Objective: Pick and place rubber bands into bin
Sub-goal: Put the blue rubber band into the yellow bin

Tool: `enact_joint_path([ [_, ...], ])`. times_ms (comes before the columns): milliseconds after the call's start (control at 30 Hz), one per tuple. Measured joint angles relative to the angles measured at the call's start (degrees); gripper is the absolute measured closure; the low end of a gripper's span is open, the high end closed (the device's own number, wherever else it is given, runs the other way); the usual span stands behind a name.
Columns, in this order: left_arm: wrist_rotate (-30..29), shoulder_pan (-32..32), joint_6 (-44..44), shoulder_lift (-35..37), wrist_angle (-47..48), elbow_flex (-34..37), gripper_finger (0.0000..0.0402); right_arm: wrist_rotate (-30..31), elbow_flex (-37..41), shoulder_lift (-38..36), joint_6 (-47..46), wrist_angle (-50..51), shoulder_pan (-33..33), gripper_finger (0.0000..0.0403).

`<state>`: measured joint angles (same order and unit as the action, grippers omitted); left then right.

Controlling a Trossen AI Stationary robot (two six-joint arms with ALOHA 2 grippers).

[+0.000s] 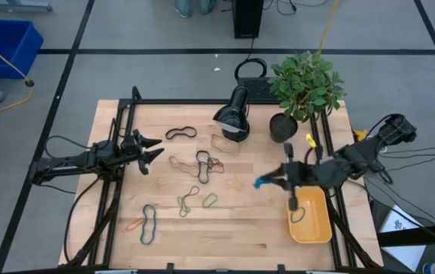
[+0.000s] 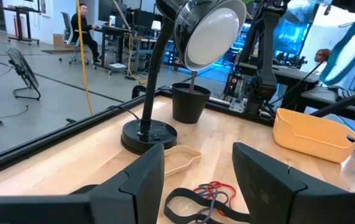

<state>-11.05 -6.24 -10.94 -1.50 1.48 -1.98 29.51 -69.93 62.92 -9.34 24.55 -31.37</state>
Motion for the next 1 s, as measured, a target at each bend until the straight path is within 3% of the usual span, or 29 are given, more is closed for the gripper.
enact_joint_path([
  [300, 0.00, 0.00, 0.00, 0.02, 0.00, 0.00, 0.0206, -1.54, 0.00, -0.31, -31.94, 22.09, -7.45, 0.0403],
  [667, 0.00, 0.00, 0.00, 0.00, 0.00, 0.00, 0.0206, -16.91, 0.02, 4.08, -67.54, 46.23, -15.27, 0.0403],
  [867, -0.01, 0.00, 0.00, 0.00, 0.00, 0.00, 0.0206, -25.18, 4.02, 5.52, -75.77, 48.33, -17.87, 0.0403],
  [1000, -0.01, -0.01, 0.01, 0.01, 0.00, 0.00, 0.0206, -33.32, 10.94, 5.64, -79.91, 45.01, -18.78, 0.0403],
])
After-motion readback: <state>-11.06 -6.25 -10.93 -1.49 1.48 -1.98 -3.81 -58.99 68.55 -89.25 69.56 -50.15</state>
